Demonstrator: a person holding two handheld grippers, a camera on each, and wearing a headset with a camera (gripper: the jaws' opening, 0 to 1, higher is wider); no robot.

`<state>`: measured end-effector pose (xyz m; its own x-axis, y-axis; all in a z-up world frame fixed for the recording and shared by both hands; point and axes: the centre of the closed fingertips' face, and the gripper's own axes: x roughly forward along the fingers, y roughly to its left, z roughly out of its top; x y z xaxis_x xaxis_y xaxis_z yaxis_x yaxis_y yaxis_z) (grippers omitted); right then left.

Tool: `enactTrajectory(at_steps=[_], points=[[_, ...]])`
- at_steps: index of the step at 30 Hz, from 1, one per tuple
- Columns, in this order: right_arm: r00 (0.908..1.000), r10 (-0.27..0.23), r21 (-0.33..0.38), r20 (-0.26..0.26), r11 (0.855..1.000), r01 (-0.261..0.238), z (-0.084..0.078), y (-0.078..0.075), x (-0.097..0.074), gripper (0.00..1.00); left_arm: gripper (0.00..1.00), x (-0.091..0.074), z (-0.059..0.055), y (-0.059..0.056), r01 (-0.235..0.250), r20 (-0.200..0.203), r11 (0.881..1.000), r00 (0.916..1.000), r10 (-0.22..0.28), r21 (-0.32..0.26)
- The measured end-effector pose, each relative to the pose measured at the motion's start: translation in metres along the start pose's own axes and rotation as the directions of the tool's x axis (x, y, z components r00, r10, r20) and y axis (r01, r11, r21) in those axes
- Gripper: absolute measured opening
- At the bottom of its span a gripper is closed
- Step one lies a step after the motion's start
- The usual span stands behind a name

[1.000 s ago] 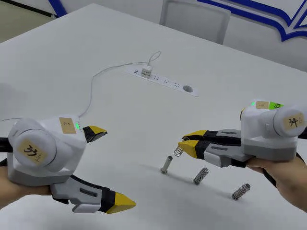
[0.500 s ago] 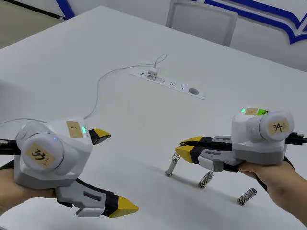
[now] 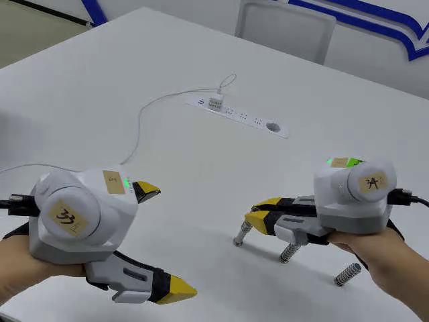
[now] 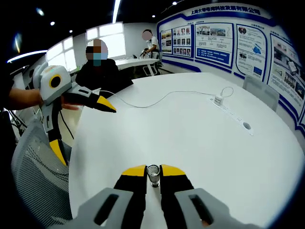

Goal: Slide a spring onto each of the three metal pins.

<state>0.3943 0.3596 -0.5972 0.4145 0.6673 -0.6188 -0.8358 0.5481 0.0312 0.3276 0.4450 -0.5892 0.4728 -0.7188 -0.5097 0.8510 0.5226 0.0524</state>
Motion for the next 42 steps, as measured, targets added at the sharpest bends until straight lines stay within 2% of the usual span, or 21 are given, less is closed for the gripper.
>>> enactTrajectory(at_steps=[5,10,19,26,31,37,42], points=[[0.9995,-0.006,-0.007,-0.030,1.000,0.006,-0.009,-0.001,0.007,0.11,0.94,0.000,-0.002,0.002,-0.009,-0.003,1.000,1.0000,0.009,-0.003],[0.9981,-0.016,-0.010,-0.059,1.000,0.016,-0.017,-0.004,0.013,0.11,0.92,-0.001,0.000,0.003,-0.012,0.011,1.000,0.9999,0.012,-0.012],[0.9974,-0.021,0.010,-0.068,1.000,0.022,-0.026,-0.005,0.021,0.11,0.91,-0.001,-0.001,0.002,-0.014,0.005,1.000,0.9999,0.014,-0.017],[0.9972,-0.020,0.016,-0.073,1.000,0.021,-0.029,-0.003,0.022,0.11,0.91,0.000,0.002,0.001,-0.015,0.019,0.999,0.9997,0.015,-0.034],[0.9972,-0.025,0.015,-0.071,1.000,0.026,-0.028,-0.003,0.023,0.11,0.90,0.000,0.001,0.000,-0.012,0.014,1.000,0.9998,0.013,-0.028],[0.9957,-0.033,0.012,-0.087,0.999,0.034,-0.030,-0.003,0.022,0.12,0.90,-0.002,0.009,-0.001,-0.012,0.038,0.999,0.9992,0.013,-0.039],[0.9966,-0.049,0.020,-0.067,0.999,0.050,-0.023,-0.005,0.017,0.14,0.91,-0.006,0.018,-0.001,-0.017,0.048,1.000,0.9987,0.018,-0.020]])
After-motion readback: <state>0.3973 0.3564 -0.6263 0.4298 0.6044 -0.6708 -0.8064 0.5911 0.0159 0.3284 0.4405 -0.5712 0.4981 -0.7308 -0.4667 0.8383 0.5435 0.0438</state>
